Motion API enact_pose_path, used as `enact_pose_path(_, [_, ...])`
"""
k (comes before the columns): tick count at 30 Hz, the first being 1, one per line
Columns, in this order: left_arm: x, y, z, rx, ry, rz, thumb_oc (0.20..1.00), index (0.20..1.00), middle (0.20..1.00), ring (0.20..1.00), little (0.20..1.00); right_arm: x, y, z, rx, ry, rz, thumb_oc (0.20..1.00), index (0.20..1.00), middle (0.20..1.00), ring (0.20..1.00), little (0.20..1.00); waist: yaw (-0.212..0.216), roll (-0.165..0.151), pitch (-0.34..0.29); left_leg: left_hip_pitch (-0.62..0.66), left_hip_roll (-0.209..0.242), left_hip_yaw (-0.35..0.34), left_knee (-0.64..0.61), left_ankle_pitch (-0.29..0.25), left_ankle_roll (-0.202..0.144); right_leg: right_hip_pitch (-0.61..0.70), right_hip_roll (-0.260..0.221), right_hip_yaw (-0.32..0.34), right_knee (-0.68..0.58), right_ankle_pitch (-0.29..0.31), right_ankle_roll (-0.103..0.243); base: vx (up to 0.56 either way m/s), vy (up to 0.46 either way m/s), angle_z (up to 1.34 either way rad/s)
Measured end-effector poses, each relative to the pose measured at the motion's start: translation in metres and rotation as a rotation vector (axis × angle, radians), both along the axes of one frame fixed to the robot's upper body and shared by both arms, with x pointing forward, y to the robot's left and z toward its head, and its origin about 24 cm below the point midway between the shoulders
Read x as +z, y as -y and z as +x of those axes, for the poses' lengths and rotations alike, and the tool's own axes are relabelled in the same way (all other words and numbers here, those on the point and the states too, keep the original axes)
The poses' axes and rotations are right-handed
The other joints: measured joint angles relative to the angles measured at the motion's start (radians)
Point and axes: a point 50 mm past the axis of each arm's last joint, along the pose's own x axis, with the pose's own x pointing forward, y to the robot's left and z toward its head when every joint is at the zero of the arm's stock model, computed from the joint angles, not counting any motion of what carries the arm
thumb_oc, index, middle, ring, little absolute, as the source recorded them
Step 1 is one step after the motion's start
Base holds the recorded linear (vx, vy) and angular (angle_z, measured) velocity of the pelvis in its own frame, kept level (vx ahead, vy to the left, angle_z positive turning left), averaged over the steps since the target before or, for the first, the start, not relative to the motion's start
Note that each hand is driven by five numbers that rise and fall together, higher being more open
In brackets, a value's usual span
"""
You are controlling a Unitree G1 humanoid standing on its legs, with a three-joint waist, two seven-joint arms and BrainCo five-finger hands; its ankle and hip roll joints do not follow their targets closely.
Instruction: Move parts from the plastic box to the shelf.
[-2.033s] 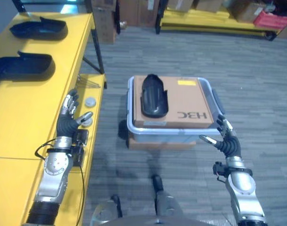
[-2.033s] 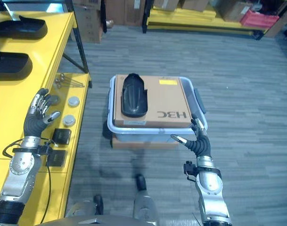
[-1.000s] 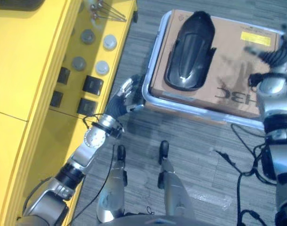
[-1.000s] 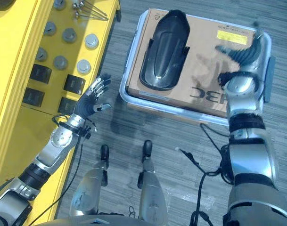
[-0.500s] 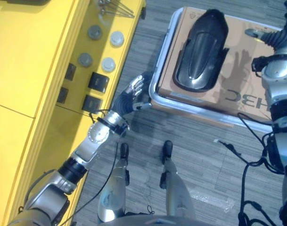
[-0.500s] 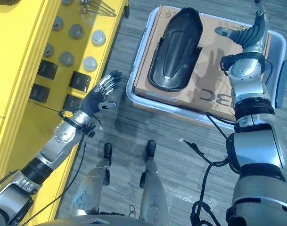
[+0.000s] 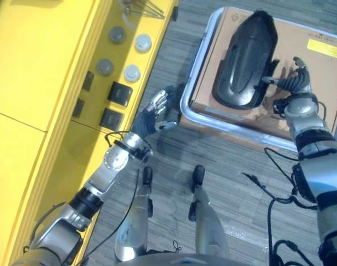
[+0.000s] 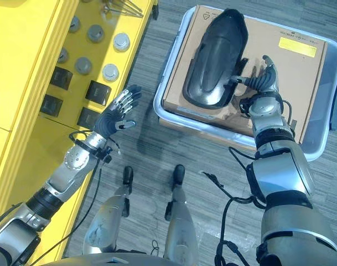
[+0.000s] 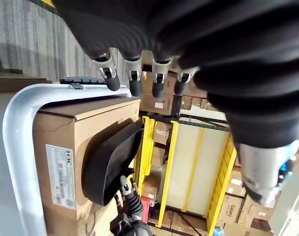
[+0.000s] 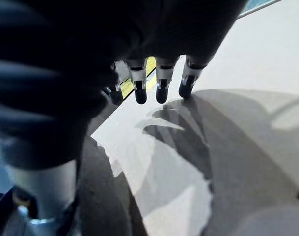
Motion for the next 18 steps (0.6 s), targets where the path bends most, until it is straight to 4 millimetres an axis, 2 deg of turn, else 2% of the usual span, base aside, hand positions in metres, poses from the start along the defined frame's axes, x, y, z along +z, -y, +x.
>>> enact_pose_path(6, [-0.004,0.006,-0.003,-0.029,-0.012,0.013,1.000,1.000,1.000,1.000,1.000,0.008,0.005,-0.002,0.020,-0.033,-0.088,1.000,1.000,1.000,1.000,1.000,0.010,0.003,-0.002,-0.024,0.001,-0.003,0.004,0.013,-0.002,-0.034,0.000,0.000,0.026,-0.001,0.002,-0.01,0.000,0.02])
enact_pose_path(12, [-0.003,0.006,-0.003,-0.028,-0.008,0.013,1.000,1.000,1.000,1.000,1.000,0.010,0.009,-0.002,-0.052,-0.061,-0.149,1.000,1.000,1.000,1.000,1.000,0.014,0.008,-0.005,-0.025,0.001,-0.006,0.010,0.014,-0.001,-0.034,0.000,0.000,0.032,-0.002,0.002,0.00,0.000,0.00])
enact_pose_path(16, [-0.002,0.005,-0.002,-0.006,-0.009,0.003,1.000,1.000,1.000,1.000,1.000,0.014,-0.003,0.002,-0.056,0.015,-0.132,1.000,1.000,1.000,1.000,1.000,0.006,0.008,-0.005,-0.025,0.001,-0.006,0.013,0.014,-0.001,-0.034,0.000,0.002,0.034,-0.001,0.002,0.00,0.008,0.00])
enact_pose_path(17, [-0.002,0.003,-0.001,0.007,-0.010,-0.005,1.000,1.000,1.000,1.000,1.000,0.024,-0.012,0.001,-0.033,0.106,-0.118,1.000,1.000,1.000,1.000,1.000,-0.007,0.008,-0.005,-0.026,0.001,-0.006,0.016,0.013,-0.001,-0.034,0.000,0.003,0.035,-0.001,0.002,0.00,0.000,0.00])
enact_pose_path(18, [-0.001,-0.002,0.000,0.039,-0.011,-0.023,1.000,1.000,1.000,1.000,1.000,0.044,-0.028,-0.003,0.024,0.244,-0.113,1.000,1.000,1.000,1.000,1.000,-0.021,0.008,-0.005,-0.025,0.000,-0.004,0.016,0.013,-0.001,-0.037,0.000,0.007,0.039,-0.002,0.002,-0.01,0.000,-0.04])
